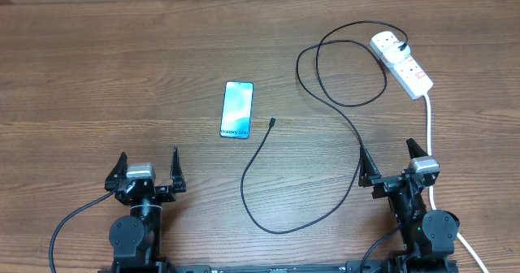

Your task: Plug charger to phone and switch on socket

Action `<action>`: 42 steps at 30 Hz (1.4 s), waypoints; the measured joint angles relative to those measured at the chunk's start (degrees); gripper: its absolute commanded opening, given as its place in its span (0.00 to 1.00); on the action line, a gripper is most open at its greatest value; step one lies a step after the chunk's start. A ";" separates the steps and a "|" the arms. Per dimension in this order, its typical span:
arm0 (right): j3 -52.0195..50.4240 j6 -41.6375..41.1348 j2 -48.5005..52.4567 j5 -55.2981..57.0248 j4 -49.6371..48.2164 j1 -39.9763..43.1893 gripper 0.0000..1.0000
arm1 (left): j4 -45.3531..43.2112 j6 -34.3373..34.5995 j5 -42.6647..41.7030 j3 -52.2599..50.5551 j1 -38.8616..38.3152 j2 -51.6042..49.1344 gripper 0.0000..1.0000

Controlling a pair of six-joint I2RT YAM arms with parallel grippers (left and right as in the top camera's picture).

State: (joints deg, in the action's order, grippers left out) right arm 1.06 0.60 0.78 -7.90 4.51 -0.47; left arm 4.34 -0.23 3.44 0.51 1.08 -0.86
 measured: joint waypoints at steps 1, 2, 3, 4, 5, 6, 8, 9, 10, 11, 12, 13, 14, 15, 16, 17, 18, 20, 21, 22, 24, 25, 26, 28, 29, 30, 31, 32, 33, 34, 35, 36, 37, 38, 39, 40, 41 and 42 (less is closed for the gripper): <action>0.00 0.02 0.00 0.02 0.00 0.02 1.00 | 0.00 0.00 -0.02 0.00 0.00 0.00 1.00; 0.00 0.00 0.00 0.00 0.00 0.00 1.00 | 0.00 0.00 0.00 0.00 0.00 0.00 1.00; 0.00 0.02 0.00 0.00 0.02 0.00 1.00 | 0.00 0.00 0.00 0.00 0.00 0.00 1.00; 0.00 0.02 0.00 0.00 0.00 0.02 1.00 | 0.00 0.00 0.00 0.00 0.00 0.00 1.00; 0.00 0.00 0.00 -0.02 0.02 0.00 1.00 | 0.00 0.00 0.00 0.00 0.00 0.00 1.00; 0.00 -0.02 0.00 0.00 0.00 0.02 1.00 | 0.00 0.00 0.00 0.00 0.00 0.00 1.00; 0.00 0.02 0.00 0.00 0.00 0.00 1.00 | -0.02 0.00 0.00 0.00 0.00 0.00 1.00; 0.00 0.00 0.00 0.00 0.00 0.02 1.00 | 0.00 0.00 -0.02 0.00 0.00 0.00 1.00; 0.00 0.02 0.00 0.02 -0.02 0.02 1.00 | 0.00 0.07 -0.24 0.00 0.00 0.00 1.00; 0.00 0.00 0.00 0.00 0.02 0.02 1.00 | 0.02 0.33 -0.85 0.00 0.00 0.00 1.00; 0.00 -0.02 0.00 0.02 -0.02 0.02 1.00 | 0.02 0.87 -1.66 0.00 0.00 0.00 1.00; 0.00 0.00 0.00 0.00 0.00 0.02 1.00 | -0.02 1.97 -3.06 0.00 0.02 0.00 1.00; 0.00 0.00 0.00 0.00 0.00 0.02 1.00 | -0.15 3.45 -4.66 0.00 0.00 0.00 1.00; 0.00 0.00 0.00 0.00 0.00 0.02 1.00 | -0.39 5.03 -6.27 0.00 0.00 0.00 1.00; 0.00 0.02 0.00 0.00 0.02 0.02 1.00 | -0.70 6.88 -8.02 0.00 0.00 0.00 1.00; 0.00 0.00 0.00 0.02 0.00 0.02 1.00 | -0.94 8.98 -9.66 0.00 0.00 0.00 1.00; 0.00 0.00 0.00 0.02 -0.02 0.00 1.00 | -1.25 11.15 -11.28 0.00 0.00 0.00 0.99; 0.00 -0.02 0.00 0.00 0.00 0.02 1.00 | -2.40 16.06 -13.99 -0.02 0.00 0.00 1.00; 0.00 -0.02 0.00 0.00 -0.02 0.02 1.00 | -3.21 18.27 -14.99 0.00 0.00 0.00 1.00; 0.00 0.00 0.00 0.02 0.00 0.02 1.00 | -4.20 21.09 -15.89 -0.02 0.00 0.00 1.00; 0.00 -0.02 0.00 -0.02 0.00 0.02 1.00 | -6.16 26.23 -17.16 -0.02 0.00 0.00 1.00; 0.00 0.00 0.00 0.00 0.00 0.02 1.00 | -7.06 28.63 -17.59 -0.02 0.00 0.00 1.00; 0.00 0.00 0.00 0.00 0.02 0.02 1.00 | -7.98 31.12 -17.92 0.00 0.00 0.00 1.00; 0.00 0.00 0.00 0.00 0.02 0.02 1.00 | -10.93 35.28 -18.36 -0.02 0.00 0.00 1.00; 0.00 0.00 0.00 0.02 -0.02 0.02 1.00 | -12.92 36.76 -18.49 -0.04 0.00 0.00 1.00; 0.00 0.00 0.00 0.02 0.00 0.02 1.00 | -15.15 37.94 -18.64 -0.04 0.00 0.00 1.00; 0.00 0.00 0.00 0.02 0.00 0.00 1.00 | -17.99 39.12 -18.78 -0.04 0.00 0.00 1.00; 0.00 0.00 0.00 0.00 0.00 0.00 1.00 | -20.50 39.74 -18.91 -0.04 0.00 0.00 1.00; 0.00 -0.02 0.00 0.00 0.04 0.00 1.00 | -23.10 40.48 -19.08 -0.04 0.00 0.00 1.00; 0.00 0.00 0.00 0.00 -0.02 0.02 1.00 | -24.96 40.72 -19.10 -0.04 0.00 0.00 1.00; 0.00 -0.02 0.00 0.02 0.00 0.02 1.00 | -28.57 41.29 -19.17 -0.04 0.00 0.00 1.00; 0.00 0.00 0.00 0.00 0.02 0.02 1.00 | -30.75 41.70 -19.12 -0.04 0.00 0.00 1.00; 0.00 -0.02 0.00 0.00 0.00 0.00 1.00 | -32.50 41.99 -19.12 0.02 0.00 0.00 1.00; 0.00 -0.02 0.00 0.00 0.02 0.02 1.00 | -33.18 42.14 -19.08 0.13 0.00 0.00 1.00; 0.00 0.00 0.00 0.00 0.02 0.02 1.00 | -33.18 42.29 -19.08 0.35 0.00 0.00 1.00; 0.00 0.00 0.00 0.00 0.04 0.02 1.00 | -33.03 42.34 -19.04 0.68 0.00 0.00 1.00; 0.00 0.00 0.00 0.00 0.00 0.02 1.00 | -32.68 42.34 -18.99 1.16 0.00 0.00 1.00; 0.00 0.02 0.00 0.00 0.00 0.00 1.00 | -32.57 42.34 -18.88 1.75 0.00 0.00 1.00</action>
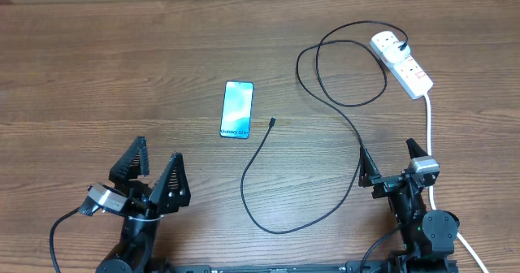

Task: Plug charger to phone and switch on socket
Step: 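Raise the left gripper and move it over the phone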

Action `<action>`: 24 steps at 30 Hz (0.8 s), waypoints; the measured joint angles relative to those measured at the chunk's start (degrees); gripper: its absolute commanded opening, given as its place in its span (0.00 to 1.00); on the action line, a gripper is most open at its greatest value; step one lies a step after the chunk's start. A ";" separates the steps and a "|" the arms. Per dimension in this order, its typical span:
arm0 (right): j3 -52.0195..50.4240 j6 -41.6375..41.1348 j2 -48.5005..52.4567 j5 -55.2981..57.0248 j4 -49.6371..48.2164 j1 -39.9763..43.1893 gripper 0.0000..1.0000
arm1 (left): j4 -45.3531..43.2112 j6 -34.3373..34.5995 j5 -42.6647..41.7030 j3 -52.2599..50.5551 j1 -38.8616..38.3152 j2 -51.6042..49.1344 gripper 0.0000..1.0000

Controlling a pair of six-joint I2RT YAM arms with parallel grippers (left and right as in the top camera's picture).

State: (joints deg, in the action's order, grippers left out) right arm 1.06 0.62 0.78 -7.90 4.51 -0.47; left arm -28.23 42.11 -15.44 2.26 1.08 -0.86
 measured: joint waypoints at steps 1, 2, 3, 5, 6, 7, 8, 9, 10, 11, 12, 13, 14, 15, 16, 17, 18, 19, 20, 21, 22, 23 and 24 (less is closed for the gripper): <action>0.00 -0.04 0.00 0.02 0.02 0.02 1.00 | 0.22 0.02 0.02 0.76 0.00 0.00 1.00; 0.00 -0.02 0.00 0.02 0.02 0.02 1.00 | 0.42 -0.02 0.09 1.90 0.00 -0.07 1.00; 0.00 -0.04 0.00 0.00 0.04 0.02 1.00 | 0.72 -0.07 0.22 3.56 0.00 -0.17 1.00; 0.00 -0.04 0.00 0.00 0.02 0.02 1.00 | 1.11 -0.35 0.24 6.34 0.00 -0.48 1.00; 0.00 -0.02 -0.02 0.02 0.02 0.02 1.00 | 1.40 -0.76 0.26 8.13 0.00 -0.85 1.00; 0.00 -0.04 -0.04 0.02 0.00 0.02 1.00 | 1.66 -1.42 0.26 9.84 0.00 -1.36 1.00; 0.00 -0.04 -0.04 0.00 0.02 0.02 1.00 | 1.92 -2.12 0.26 11.67 0.00 -2.03 1.00; 0.00 -0.04 -0.04 0.02 0.00 0.02 1.00 | 2.29 -2.93 0.26 13.46 0.00 -2.78 1.00; 0.00 -0.02 -0.04 0.02 0.02 0.02 1.00 | 2.75 -3.50 0.28 14.99 0.00 -3.52 1.00; 0.00 -0.02 -0.04 0.00 0.00 0.02 1.00 | 3.21 -4.20 0.31 16.70 0.00 -4.55 1.00; 0.00 -0.04 -0.04 0.00 0.02 0.02 1.00 | 3.72 -4.83 0.37 18.43 0.00 -5.73 1.00; 0.00 -0.02 -0.04 0.00 0.00 0.02 1.00 | 4.55 -5.11 0.44 20.00 0.00 -6.95 1.00; 0.00 -0.02 -0.04 0.02 0.02 0.02 1.00 | 5.42 -5.33 0.44 21.51 0.00 -8.22 1.00; 0.00 -0.02 -0.04 0.02 0.00 0.02 1.00 | 6.82 -5.77 0.39 23.45 0.00 -9.92 1.00; 0.00 -0.02 -0.04 0.00 0.00 0.00 1.00 | 8.66 -6.34 0.00 25.57 0.00 -11.82 1.00; 0.00 -0.02 -0.04 0.02 -0.02 0.00 1.00 | 10.36 -6.88 -0.55 27.43 0.00 -13.49 1.00; 0.00 -0.02 -0.04 0.00 0.04 0.02 1.00 | 13.27 -8.00 -1.57 29.99 0.00 -15.65 1.00; 0.00 -0.04 -0.04 0.00 -0.02 0.02 1.00 | 16.20 -8.92 -2.67 32.52 0.00 -17.64 1.00; 0.00 -0.02 -0.04 0.02 0.02 0.00 1.00 | 19.08 -9.92 -3.67 35.26 0.00 -19.85 1.00; 0.00 -0.04 -0.04 0.00 0.00 0.00 1.00 | 23.65 -11.32 -4.79 38.62 0.00 -22.34 1.00; 0.00 -0.04 -0.04 0.00 -0.02 0.00 1.00 | 27.91 -12.70 -5.66 41.92 0.00 -24.79 1.00; 0.00 -0.02 -0.04 0.00 -0.02 0.00 1.00 | 31.74 -13.86 -6.36 45.09 0.00 -27.02 1.00; 0.00 -0.02 -0.04 0.02 0.02 0.00 1.00 | 37.35 -15.47 -6.91 49.11 0.00 -29.75 1.00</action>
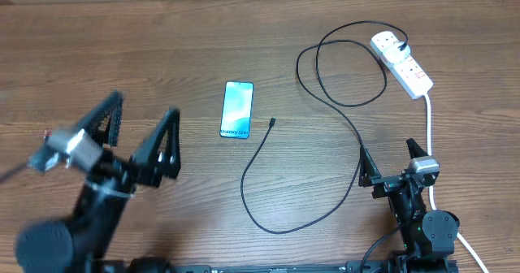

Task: Plug charger to phone and switch on socket
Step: 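Raise the left gripper and move it over the phone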

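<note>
A phone with a lit blue screen lies flat in the middle of the wooden table. Just right of it rests the free plug of a black charger cable, which loops back to a charger in the white socket strip at the far right. My left gripper is open, raised and tilted, left of the phone. Near the front edge on the right, my right gripper is open and holds nothing.
A white mains lead runs from the socket strip down past the right arm to the table's front edge. The cable's long loop lies between the two arms.
My left arm has risen and swung up and to the left, its open gripper now higher and nearer the phone's level. The right arm, phone and cable are unchanged.
At first both arms sat at the front edge with open grippers. Then the left arm had tilted and lifted slightly. Now it stands higher still, left of the phone. Phone, cable, socket strip and right arm stayed where they were.
</note>
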Action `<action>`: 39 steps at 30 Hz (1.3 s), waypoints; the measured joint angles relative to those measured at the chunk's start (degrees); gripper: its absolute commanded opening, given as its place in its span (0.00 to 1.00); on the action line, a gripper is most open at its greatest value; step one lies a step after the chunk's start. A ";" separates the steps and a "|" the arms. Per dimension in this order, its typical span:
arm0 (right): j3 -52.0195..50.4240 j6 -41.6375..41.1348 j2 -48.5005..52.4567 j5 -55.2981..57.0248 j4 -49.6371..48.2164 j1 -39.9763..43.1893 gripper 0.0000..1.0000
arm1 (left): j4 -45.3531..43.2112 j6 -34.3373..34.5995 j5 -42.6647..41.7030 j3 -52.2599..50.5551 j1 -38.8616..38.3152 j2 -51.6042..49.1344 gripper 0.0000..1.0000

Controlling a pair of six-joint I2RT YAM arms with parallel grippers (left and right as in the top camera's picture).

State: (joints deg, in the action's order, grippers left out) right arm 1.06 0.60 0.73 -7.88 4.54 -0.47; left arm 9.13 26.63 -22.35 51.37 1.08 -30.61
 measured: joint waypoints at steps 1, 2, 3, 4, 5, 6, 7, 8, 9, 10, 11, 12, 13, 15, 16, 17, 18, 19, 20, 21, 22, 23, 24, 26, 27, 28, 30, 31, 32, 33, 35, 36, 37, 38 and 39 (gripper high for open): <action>0.00 0.00 0.00 -0.02 -0.04 0.00 1.00 | 4.28 -1.62 -0.35 3.78 0.00 -2.73 1.00; 0.00 0.00 0.00 -0.02 -0.07 0.00 1.00 | 8.22 -2.93 -0.72 7.02 0.00 -5.05 1.00; 0.00 0.02 0.00 -0.04 -0.04 0.02 1.00 | 12.11 -4.31 -1.05 10.58 0.00 -7.67 1.00; 0.00 0.02 0.00 -0.02 0.00 0.02 1.00 | 15.19 -5.29 -1.31 13.46 0.00 -9.79 1.00; 0.00 -0.02 0.00 -0.02 -0.02 0.00 1.00 | 18.34 -6.45 -1.46 16.55 0.00 -12.17 1.00; 0.00 0.00 0.00 -0.02 -0.02 0.00 1.00 | 21.64 -7.67 -1.53 19.45 0.00 -14.43 1.00; 0.00 -0.02 0.00 -0.02 -0.04 0.00 1.00 | 24.06 -8.72 -1.68 21.66 0.00 -16.22 1.00; 0.00 0.00 0.00 -0.02 0.00 0.00 1.00 | 25.57 -9.20 -1.68 22.97 0.00 -17.29 1.00; 0.00 -0.02 0.00 0.00 -0.02 0.00 1.00 | 29.66 -10.95 -1.73 26.40 0.00 -20.24 1.00; 0.00 0.00 0.00 -0.02 -0.04 0.00 1.00 | 32.92 -12.17 -1.86 28.87 0.00 -22.34 1.00; 0.00 0.00 0.00 -0.02 -0.02 0.00 1.00 | 36.37 -13.42 -1.92 31.52 0.00 -24.52 1.00; 0.00 0.00 0.00 0.00 0.00 0.00 1.00 | 38.21 -14.10 -1.95 32.94 0.00 -26.03 1.00; 0.00 -0.02 0.00 -0.02 -0.04 0.00 1.00 | 41.11 -15.10 -1.99 35.04 0.00 -28.09 1.00; 0.00 0.00 0.00 0.00 -0.02 0.02 1.00 | 46.18 -16.98 -2.03 38.53 0.00 -31.80 1.00; 0.00 0.02 0.00 0.00 -0.02 0.02 1.00 | 48.65 -17.92 -1.95 40.19 0.00 -33.64 1.00; 0.00 -0.02 0.00 -0.02 -0.04 0.00 1.00 | 50.90 -18.53 -1.86 41.53 0.00 -35.12 1.00; 0.00 -0.02 0.00 -0.02 0.00 0.00 1.00 | 53.42 -19.43 -1.62 43.17 0.00 -36.87 1.00; 0.00 0.00 0.00 -0.02 -0.04 0.02 1.00 | 55.58 -20.11 -1.20 44.63 0.00 -38.38 1.00; 0.00 -0.02 0.00 -0.02 -0.02 0.02 1.00 | 58.34 -21.07 -0.39 46.29 -0.24 -40.11 1.00; 0.00 0.00 0.00 -0.02 -0.04 0.02 1.00 | 60.30 -21.62 0.31 47.50 -0.46 -41.31 1.00; 0.00 0.00 0.00 -0.02 0.00 0.02 1.00 | 62.62 -22.38 1.55 48.85 -1.05 -42.80 1.00; 0.00 0.00 0.00 -0.02 -0.04 0.00 1.00 | 64.65 -22.84 2.99 50.05 -1.73 -44.15 1.00; 0.00 0.00 0.00 -0.02 -0.04 0.02 1.00 | 66.12 -23.26 4.37 50.93 -2.49 -45.27 1.00; 0.00 -0.02 0.00 -0.02 -0.04 0.02 1.00 | 69.24 -23.89 7.87 52.68 -4.72 -47.93 1.00; 0.00 0.00 0.00 0.00 0.02 0.02 1.00 | 70.27 -24.09 9.11 53.13 -5.64 -48.89 1.00; 0.00 0.02 0.00 0.00 -0.02 0.02 1.00 | 71.21 -24.15 10.47 53.37 -6.75 -50.03 1.00; 0.00 0.00 0.00 -0.02 -0.02 0.02 1.00 | 72.65 -24.30 12.17 53.48 -8.59 -52.09 1.00; 0.00 -0.02 0.00 -0.02 0.00 0.00 1.00 | 72.91 -24.30 12.66 53.48 -9.29 -53.02 1.00; 0.00 -0.02 0.00 -0.02 -0.04 0.00 1.00 | 72.96 -24.30 13.00 53.48 -9.94 -53.94 1.00; 0.00 0.00 0.00 -0.02 -0.04 0.02 1.00 | 72.94 -24.30 13.27 53.48 -10.58 -54.93 1.00; 0.00 -0.02 0.00 -0.02 -0.02 0.02 1.00 | 72.17 -23.98 13.40 53.48 -11.37 -56.61 1.00; 0.00 0.00 0.00 -0.02 -0.02 0.00 1.00 | 71.45 -23.30 13.27 53.48 -11.63 -57.35 1.00; 0.00 0.00 0.00 0.00 -0.02 0.00 1.00 | 71.08 -22.45 12.92 53.51 -11.63 -57.79 1.00; 0.00 -0.02 0.00 -0.02 -0.02 0.00 1.00 | 70.97 -21.40 12.37 53.51 -11.61 -58.25 1.00; 0.00 -0.02 0.00 -0.02 -0.04 0.02 1.00 | 71.10 -19.82 11.47 53.51 -11.61 -58.62 1.00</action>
State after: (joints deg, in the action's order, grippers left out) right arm 1.06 0.58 0.73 -7.90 4.49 -0.45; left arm 80.23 6.81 -10.87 104.88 -10.52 -89.23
